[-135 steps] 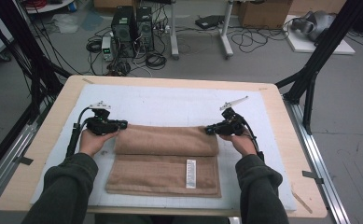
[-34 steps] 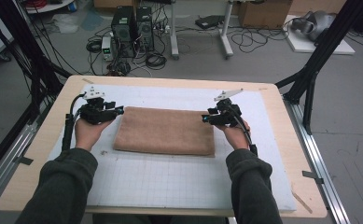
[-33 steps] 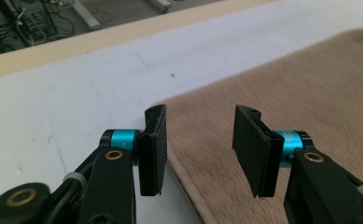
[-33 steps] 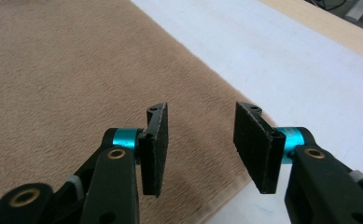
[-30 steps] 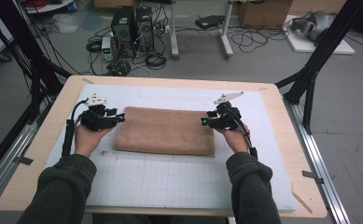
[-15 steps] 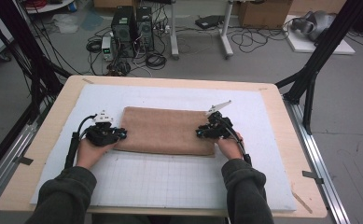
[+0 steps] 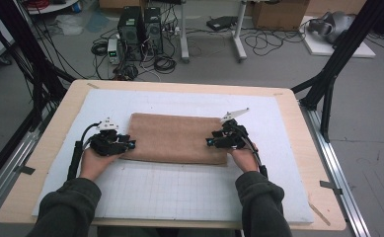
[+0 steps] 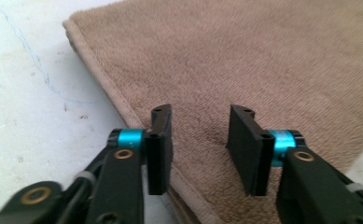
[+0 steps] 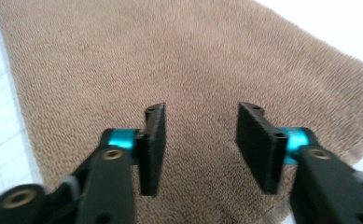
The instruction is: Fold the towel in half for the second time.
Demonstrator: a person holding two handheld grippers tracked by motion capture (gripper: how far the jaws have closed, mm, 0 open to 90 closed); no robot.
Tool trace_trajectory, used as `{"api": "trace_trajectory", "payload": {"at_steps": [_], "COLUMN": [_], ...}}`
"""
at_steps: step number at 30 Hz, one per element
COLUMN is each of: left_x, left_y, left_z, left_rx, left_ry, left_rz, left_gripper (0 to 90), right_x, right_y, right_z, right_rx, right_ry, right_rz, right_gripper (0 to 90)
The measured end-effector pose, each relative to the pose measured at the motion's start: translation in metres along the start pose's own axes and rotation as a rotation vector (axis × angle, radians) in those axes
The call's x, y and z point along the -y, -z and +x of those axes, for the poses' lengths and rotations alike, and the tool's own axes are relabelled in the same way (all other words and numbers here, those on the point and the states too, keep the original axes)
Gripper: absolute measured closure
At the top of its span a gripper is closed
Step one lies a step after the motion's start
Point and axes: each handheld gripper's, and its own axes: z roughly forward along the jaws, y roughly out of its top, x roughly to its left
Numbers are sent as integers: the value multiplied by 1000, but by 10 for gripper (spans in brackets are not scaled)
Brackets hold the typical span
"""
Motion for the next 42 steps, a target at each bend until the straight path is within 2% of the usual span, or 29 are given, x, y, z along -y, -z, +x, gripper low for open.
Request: {"api": "trace_trajectory", "payload": {"at_steps": [7, 11, 12, 14, 29, 42], "left_x": [-4, -6, -6, -5, 3, 9], "left_y": [14, 21, 22, 25, 44, 59], "left_z": [-8, -12, -13, -15, -16, -22], "left_rx": [7, 14, 16, 13, 3, -15], "left_ry": [-5, -6, -15, -29, -34, -24], "left_rz": [-39, -56, -54, -56, -63, -86], "left_gripper": [409, 355, 348, 350, 302, 154], "right_x": [-4, -5, -5, -5, 4, 15], "right_y": [13, 20, 22, 25, 46, 64], "right_z": [9, 14, 16, 18, 25, 33], "right_rx": [-2, -18, -18, -15, 7, 33], "right_ry": [-13, -30, -33, -23, -9, 8], "right_rz": [-65, -85, -78, -97, -120, -146], "right_gripper": [288, 209, 205, 204, 176, 125]}}
